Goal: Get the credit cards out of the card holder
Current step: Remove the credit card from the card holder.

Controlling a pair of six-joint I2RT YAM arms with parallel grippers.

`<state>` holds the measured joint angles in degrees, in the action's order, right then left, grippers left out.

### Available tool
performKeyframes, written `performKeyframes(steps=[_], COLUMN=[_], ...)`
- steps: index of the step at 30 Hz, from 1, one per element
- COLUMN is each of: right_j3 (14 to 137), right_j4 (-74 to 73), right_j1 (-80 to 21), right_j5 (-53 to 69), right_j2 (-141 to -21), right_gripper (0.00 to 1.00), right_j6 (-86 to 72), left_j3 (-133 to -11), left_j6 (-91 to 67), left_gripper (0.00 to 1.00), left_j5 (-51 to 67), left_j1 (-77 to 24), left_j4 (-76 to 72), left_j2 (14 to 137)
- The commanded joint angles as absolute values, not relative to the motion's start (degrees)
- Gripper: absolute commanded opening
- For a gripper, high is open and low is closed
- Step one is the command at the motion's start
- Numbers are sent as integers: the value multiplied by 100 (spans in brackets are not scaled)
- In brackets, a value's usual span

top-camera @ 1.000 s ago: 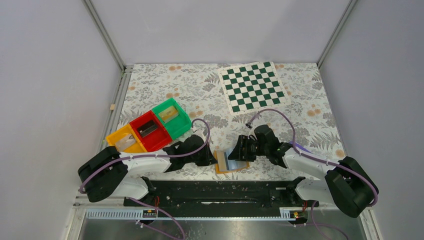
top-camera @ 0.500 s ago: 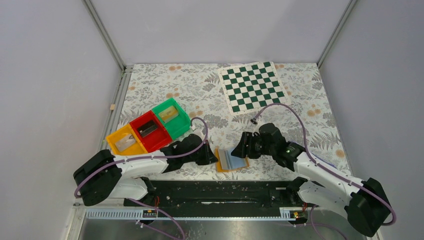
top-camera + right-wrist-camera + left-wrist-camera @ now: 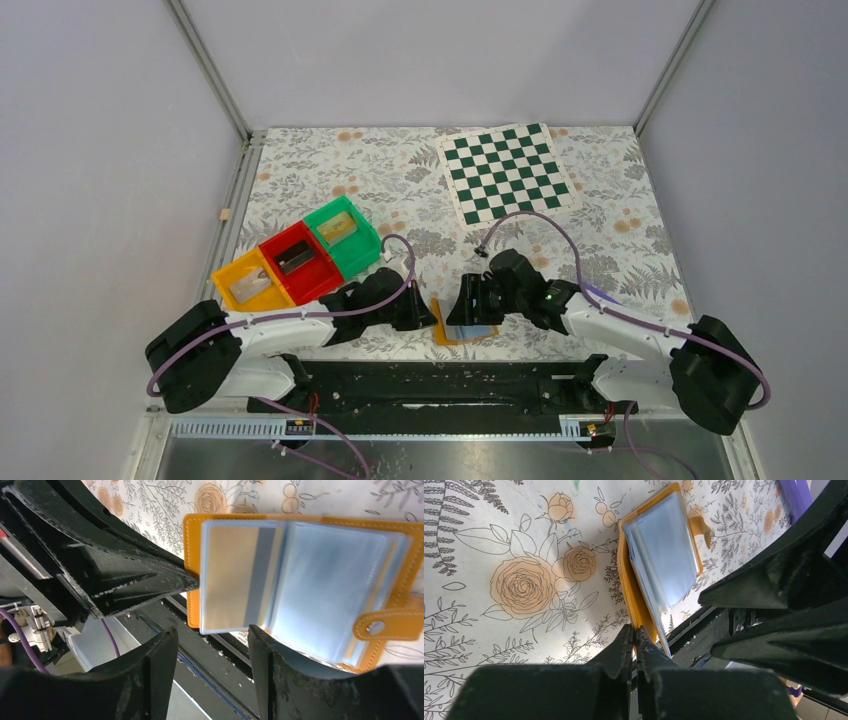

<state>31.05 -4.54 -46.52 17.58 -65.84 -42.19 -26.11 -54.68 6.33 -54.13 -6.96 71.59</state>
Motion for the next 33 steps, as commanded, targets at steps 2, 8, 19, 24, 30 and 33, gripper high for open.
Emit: performKeyframes(steps=[2, 8, 19, 24, 30, 33], right_j3=[3473, 3462, 3374, 3415, 3371, 3354], right_j4=[-61, 131, 46, -258, -433, -585], right_j1=[-4862, -4948, -4948, -4948, -4948, -4948], right_j5=[1802, 1727, 1471, 1309, 1086, 882], right_j2=[-6999, -7376, -7220, -7253, -7252, -7116], right_gripper=[61, 58, 27, 23, 26, 29], right_j6=[-4298, -4318, -4201, -4081, -4029, -4000], left_j3=[-2814, -2812, -2753, -2729, -2734, -2725], left_j6=[-5501, -5493, -5458, -5441, -5398, -5386], left_gripper=[0, 0, 0, 0, 0, 0], left_j5=[760, 772, 747, 745, 730, 721], left_j1=[-5432, -5436, -5432, -5432, -5432, -5436], left_j4=[-870, -862, -874, -879, -821, -793], left_j2=[7014, 7006, 6998, 7005, 6980, 6982])
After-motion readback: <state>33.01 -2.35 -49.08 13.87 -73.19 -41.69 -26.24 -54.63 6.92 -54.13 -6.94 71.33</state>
